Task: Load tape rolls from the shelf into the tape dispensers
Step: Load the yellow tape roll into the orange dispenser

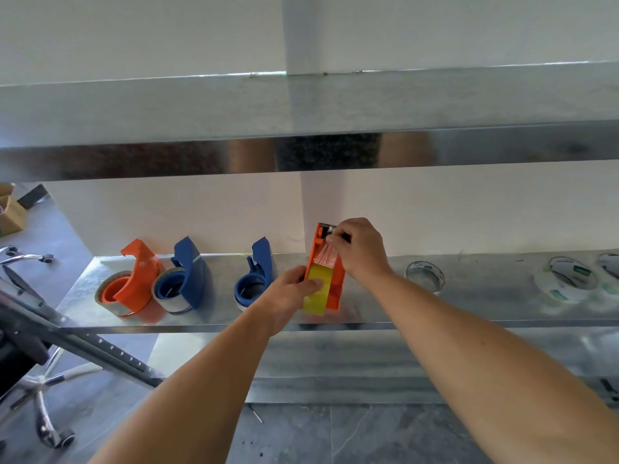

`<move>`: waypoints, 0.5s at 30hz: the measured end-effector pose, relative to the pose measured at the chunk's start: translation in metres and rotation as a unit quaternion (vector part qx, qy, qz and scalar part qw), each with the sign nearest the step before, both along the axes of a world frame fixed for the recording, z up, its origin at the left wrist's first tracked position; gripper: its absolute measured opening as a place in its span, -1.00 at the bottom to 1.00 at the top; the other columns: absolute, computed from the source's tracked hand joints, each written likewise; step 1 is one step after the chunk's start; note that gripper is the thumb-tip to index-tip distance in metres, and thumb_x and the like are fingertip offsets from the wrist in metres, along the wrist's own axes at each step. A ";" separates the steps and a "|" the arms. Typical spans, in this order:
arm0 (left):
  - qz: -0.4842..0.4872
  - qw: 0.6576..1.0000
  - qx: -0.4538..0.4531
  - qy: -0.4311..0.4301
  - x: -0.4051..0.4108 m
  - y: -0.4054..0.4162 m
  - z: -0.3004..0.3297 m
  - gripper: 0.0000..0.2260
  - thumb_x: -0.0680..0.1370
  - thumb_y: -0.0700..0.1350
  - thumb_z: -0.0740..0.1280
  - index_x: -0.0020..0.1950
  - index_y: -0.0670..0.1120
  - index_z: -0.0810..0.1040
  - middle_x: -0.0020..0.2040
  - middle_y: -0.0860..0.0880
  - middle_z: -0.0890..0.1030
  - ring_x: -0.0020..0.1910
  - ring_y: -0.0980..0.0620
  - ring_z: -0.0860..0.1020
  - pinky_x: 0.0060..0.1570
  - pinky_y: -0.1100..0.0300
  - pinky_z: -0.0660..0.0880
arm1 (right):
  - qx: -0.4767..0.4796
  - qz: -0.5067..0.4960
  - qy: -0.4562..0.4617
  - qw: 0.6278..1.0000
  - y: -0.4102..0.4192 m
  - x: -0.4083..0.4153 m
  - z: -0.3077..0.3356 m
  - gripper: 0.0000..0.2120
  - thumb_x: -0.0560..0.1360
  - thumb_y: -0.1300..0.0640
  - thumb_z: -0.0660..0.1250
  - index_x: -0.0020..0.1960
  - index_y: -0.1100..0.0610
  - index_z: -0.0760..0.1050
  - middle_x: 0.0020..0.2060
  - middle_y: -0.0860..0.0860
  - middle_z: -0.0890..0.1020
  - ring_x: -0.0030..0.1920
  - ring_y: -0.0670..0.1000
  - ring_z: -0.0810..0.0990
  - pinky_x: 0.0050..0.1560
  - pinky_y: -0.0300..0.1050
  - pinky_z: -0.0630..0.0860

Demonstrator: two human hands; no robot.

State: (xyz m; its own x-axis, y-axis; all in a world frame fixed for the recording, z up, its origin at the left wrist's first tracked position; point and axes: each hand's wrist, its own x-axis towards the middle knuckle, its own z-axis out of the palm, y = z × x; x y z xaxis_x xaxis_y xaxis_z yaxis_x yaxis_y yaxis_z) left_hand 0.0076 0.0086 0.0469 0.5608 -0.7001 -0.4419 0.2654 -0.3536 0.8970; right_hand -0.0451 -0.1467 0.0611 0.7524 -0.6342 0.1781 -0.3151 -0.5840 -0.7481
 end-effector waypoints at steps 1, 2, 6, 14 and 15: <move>-0.004 1.000 0.003 -0.005 0.000 0.001 -0.001 -0.91 0.65 -0.15 0.26 0.09 0.03 0.51 0.07 -0.03 0.65 0.12 -0.06 0.59 0.29 -0.05 0.45 | 0.005 -0.005 0.001 1.000 0.000 0.000 -0.001 -0.90 0.54 0.07 0.36 -0.14 0.06 0.55 -0.01 -0.02 0.54 -0.04 -0.07 0.49 -0.04 -0.24 0.35; -0.009 1.000 0.008 -0.011 0.001 0.003 -0.002 -0.90 0.65 -0.16 0.26 0.11 0.02 0.51 0.08 -0.04 0.65 0.13 -0.07 0.59 0.29 -0.04 0.45 | 0.017 -0.013 -0.004 1.000 0.001 -0.001 -0.002 -0.88 0.55 0.08 0.35 -0.15 0.08 0.54 -0.05 -0.02 0.55 -0.05 -0.04 0.51 -0.07 -0.23 0.35; -0.023 0.999 0.029 -0.024 0.003 0.010 -0.009 -0.81 0.63 -0.20 0.27 0.24 -0.09 0.50 0.12 -0.06 0.63 0.13 -0.08 0.57 0.24 0.01 0.45 | 0.037 0.004 0.006 0.999 -0.005 -0.001 0.004 -0.87 0.57 0.12 0.32 -0.07 0.16 0.57 -0.10 0.01 0.61 -0.06 0.02 0.56 -0.11 -0.18 0.38; -0.004 0.999 0.034 -0.018 0.002 0.004 -0.007 -0.86 0.61 -0.21 0.28 0.12 -0.02 0.54 0.12 -0.10 0.66 0.17 -0.15 0.59 0.34 -0.15 0.43 | 0.035 0.018 0.018 0.999 -0.014 0.003 0.012 -0.87 0.54 0.05 0.36 -0.10 0.10 0.57 -0.12 -0.01 0.64 -0.07 0.01 0.56 -0.06 -0.10 0.46; 0.007 0.999 0.038 -0.021 0.002 0.003 -0.008 -0.87 0.60 -0.19 0.28 0.09 -0.02 0.55 0.10 -0.11 0.67 0.16 -0.17 0.60 0.34 -0.17 0.43 | 0.037 0.018 0.019 0.999 -0.013 0.002 0.011 -0.86 0.55 0.04 0.35 -0.10 0.11 0.57 -0.13 -0.01 0.64 -0.08 0.00 0.55 -0.09 -0.12 0.44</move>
State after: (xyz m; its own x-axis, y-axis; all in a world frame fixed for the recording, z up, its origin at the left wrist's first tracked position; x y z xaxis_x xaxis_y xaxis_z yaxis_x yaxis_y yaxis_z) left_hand 0.0094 0.0121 0.0389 0.5898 -0.6571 -0.4695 0.2332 -0.4181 0.8780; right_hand -0.0428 -0.1595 0.0721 0.7806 -0.6165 0.1025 -0.3235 -0.5388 -0.7778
